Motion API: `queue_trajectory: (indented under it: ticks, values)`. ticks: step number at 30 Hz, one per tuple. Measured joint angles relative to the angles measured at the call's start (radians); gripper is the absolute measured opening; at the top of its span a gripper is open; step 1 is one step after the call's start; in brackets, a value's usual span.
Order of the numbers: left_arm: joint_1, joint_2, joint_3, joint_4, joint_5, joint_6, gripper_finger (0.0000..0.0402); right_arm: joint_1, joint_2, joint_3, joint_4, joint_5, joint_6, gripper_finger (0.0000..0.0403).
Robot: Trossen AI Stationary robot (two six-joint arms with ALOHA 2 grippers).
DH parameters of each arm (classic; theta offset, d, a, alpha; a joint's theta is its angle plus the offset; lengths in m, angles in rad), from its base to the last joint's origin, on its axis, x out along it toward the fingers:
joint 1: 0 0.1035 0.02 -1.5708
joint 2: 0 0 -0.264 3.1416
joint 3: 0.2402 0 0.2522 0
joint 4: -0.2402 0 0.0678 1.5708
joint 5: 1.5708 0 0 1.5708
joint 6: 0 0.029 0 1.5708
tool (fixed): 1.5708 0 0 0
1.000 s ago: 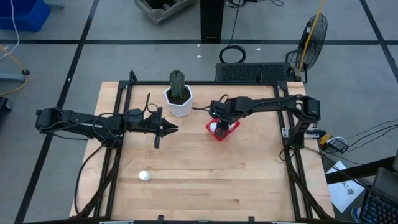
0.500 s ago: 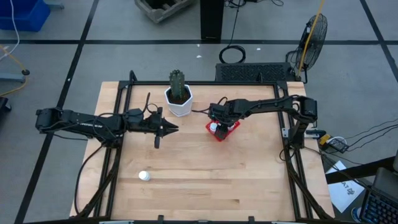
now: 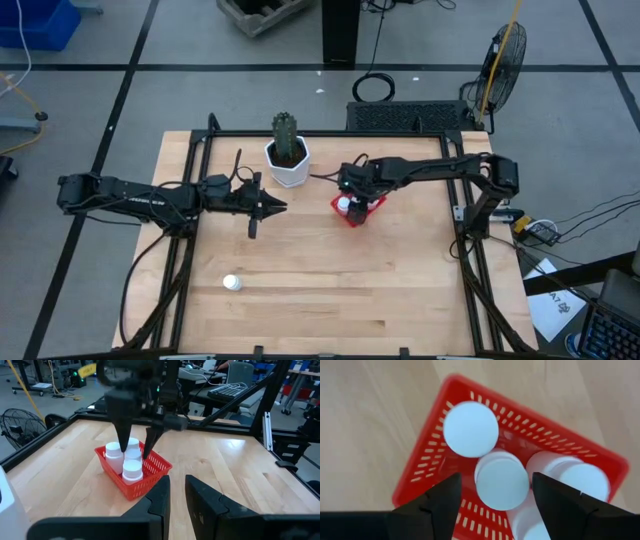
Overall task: Pick and place pill bottles into a basket
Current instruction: Put the white pill bottle into the red bin
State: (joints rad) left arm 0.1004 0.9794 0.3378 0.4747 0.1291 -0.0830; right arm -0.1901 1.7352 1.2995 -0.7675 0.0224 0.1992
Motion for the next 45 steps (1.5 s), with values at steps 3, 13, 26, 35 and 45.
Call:
queue_trajectory:
  ticks: [3,13,26,35,45]
  values:
    - [0.000,0.000,0.000,0.000,0.000,0.000,0.0062,0.007,-0.037,0.000,0.023,-0.002,0.000,0.0235]
    - [0.000,0.000,0.000,0.000,0.000,0.000,0.0062,0.210,-0.067,0.001,0.520,-0.182,-0.105,0.0235]
    - [0.000,0.000,0.000,-0.001,0.000,0.000,0.0062,0.445,0.225,0.002,1.318,-0.151,-0.204,0.0234]
    - [0.000,0.000,0.000,-0.001,0.000,0.000,0.0062,0.457,0.318,0.000,1.342,0.007,-0.206,0.0212]
    - [0.000,0.000,0.000,0.000,0.000,0.000,0.0062,0.577,-0.096,-0.250,1.032,0.267,-0.185,0.0025]
